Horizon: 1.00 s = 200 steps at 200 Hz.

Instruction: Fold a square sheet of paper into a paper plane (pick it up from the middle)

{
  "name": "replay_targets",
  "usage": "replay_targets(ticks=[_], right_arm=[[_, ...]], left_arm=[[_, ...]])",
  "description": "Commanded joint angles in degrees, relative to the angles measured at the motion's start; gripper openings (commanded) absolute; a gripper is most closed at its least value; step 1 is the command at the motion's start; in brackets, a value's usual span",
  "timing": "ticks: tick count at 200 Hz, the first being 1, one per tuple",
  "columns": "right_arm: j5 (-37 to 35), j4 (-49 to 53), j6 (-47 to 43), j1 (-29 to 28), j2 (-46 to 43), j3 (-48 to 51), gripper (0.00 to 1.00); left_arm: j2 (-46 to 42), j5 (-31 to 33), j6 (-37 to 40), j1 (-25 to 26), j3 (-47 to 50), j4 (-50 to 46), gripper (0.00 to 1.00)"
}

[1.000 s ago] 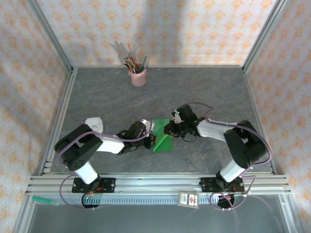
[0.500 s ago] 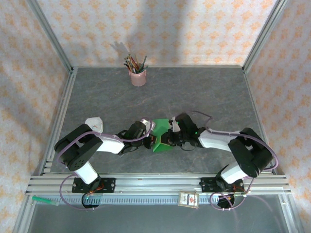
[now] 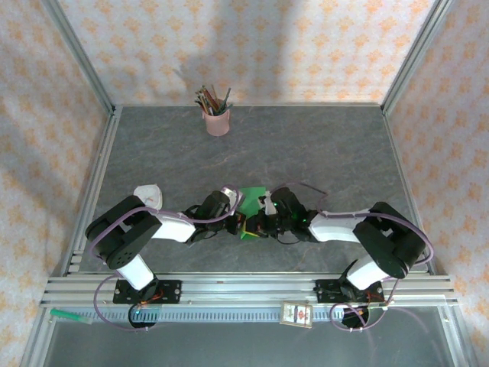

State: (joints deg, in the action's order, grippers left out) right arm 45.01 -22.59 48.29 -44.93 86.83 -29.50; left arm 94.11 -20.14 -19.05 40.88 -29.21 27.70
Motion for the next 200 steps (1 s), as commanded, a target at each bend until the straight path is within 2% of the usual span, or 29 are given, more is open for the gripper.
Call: replay_targets(ticks=[1,200], right_arm=[[-0.6,-3.0,2.0,-0.6,0.9,1.2,0.07],[-3.0,-6.6,7.1,-2.4,4.9,0.8,0.06]], left_arm=[[0.8,3.1,0.5,0.2,0.4,-7.3,0.0],[1.4,2.5,0.8,0.2,0.3,-7.3,0.0]])
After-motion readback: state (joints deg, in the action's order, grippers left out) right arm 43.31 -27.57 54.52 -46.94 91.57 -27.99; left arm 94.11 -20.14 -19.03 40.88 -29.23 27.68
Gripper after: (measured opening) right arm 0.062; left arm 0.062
